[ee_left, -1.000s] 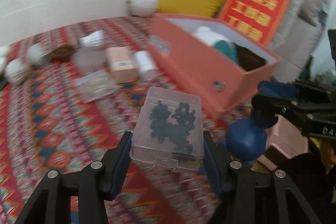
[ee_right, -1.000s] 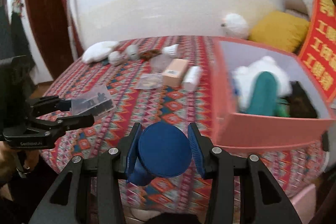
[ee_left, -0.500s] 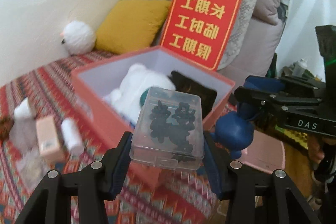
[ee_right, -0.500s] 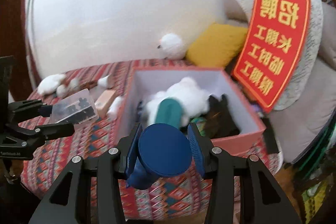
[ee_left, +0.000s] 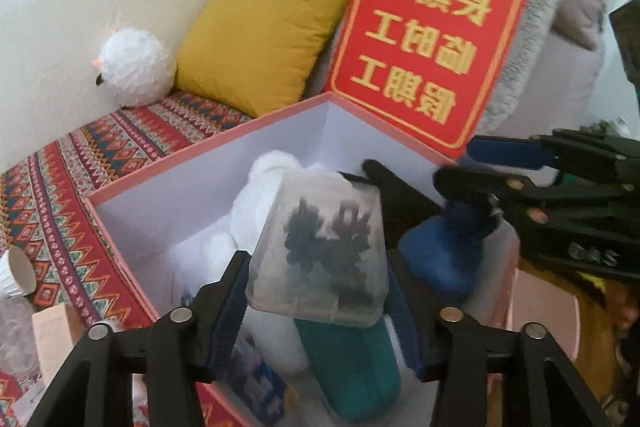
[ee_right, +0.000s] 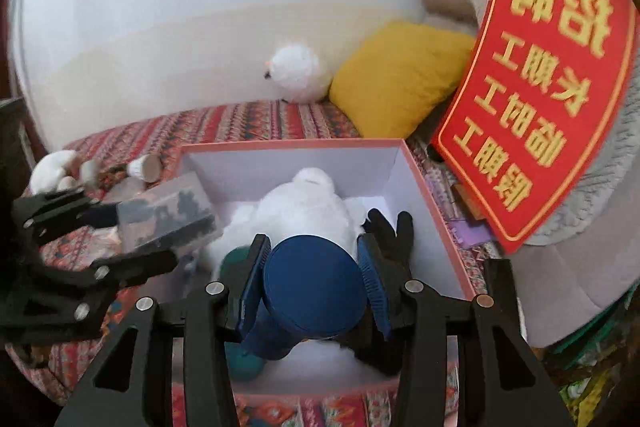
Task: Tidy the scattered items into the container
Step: 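Carry figurine and clear box into the pink box and release both, then move both open tools back toward the remaining items on the bed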
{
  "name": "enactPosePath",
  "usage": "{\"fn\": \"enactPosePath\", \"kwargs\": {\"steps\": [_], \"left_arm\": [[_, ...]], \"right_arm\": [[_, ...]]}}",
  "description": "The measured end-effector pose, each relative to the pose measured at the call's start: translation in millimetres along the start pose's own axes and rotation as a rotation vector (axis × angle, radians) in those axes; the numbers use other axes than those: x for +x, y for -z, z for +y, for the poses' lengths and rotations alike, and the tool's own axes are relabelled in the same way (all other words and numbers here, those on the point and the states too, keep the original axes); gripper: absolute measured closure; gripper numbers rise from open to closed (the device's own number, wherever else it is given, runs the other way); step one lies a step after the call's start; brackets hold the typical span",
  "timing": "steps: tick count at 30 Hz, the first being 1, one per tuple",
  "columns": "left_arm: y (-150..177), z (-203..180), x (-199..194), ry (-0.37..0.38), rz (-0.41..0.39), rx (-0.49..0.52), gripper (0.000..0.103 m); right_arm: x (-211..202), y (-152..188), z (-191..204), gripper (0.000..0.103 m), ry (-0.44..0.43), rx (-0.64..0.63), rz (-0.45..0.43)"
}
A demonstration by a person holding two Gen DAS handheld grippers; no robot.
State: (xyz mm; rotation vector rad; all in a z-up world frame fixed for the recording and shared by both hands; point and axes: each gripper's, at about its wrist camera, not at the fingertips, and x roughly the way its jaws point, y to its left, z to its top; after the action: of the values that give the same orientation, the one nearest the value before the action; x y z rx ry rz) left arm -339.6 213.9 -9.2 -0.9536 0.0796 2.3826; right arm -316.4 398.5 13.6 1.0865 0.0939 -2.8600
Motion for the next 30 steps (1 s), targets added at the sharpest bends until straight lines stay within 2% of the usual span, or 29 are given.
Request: {"fn": "enactPosePath", "kwargs": {"steps": [1,2,3,5,7,15,23,30], "left_arm": [[-2.5,4.8,1.2,-0.012,-0.009,-0.02,0.024],[-3.4,10.2,-2.7,-0.018,-0.031,-0.039,0.015],[-4.3,15.5,-6.7,-0.025,-0.053,-0.058,0.012],[-4.9,24.2,-18.0,-0.036,-0.088,-0.077,0.009],[-2.7,36.4,-33.8,-0.051,-0.111,-0.093,0.008],[25.5,73.3,-88.3,-0.09,-0.123,-0.177,0.008],[78.7,113.8,-175.0,-0.194,-0.158,-0.23,0.008],[138.7,181.9,-251.7,-0.339,-0.175,-0.324,0.007]], "right_arm": [[6.1,-4.8,-4.0,0.039,0.034,0.014,-0.027],[7.5,-9.5,-7.9,0.022,0.085,0.032,-0.068],[7.2,-13.3,-10.8,0.014,0.122,0.048,-0.105],[2.4,-18.3,-13.5,0.014,0.147,0.077,-0.156],[-1.8,-21.1,-13.9,0.013,0.122,0.107,-0.176],[-36.4,-12.1,29.2,0.012,0.046,0.097,-0.178],[-97.4,-12.8,120.9,0.006,-0.073,0.074,-0.251],[-99.3,-17.8,227.3,0.005,-0.213,0.009,-0.239]]}}
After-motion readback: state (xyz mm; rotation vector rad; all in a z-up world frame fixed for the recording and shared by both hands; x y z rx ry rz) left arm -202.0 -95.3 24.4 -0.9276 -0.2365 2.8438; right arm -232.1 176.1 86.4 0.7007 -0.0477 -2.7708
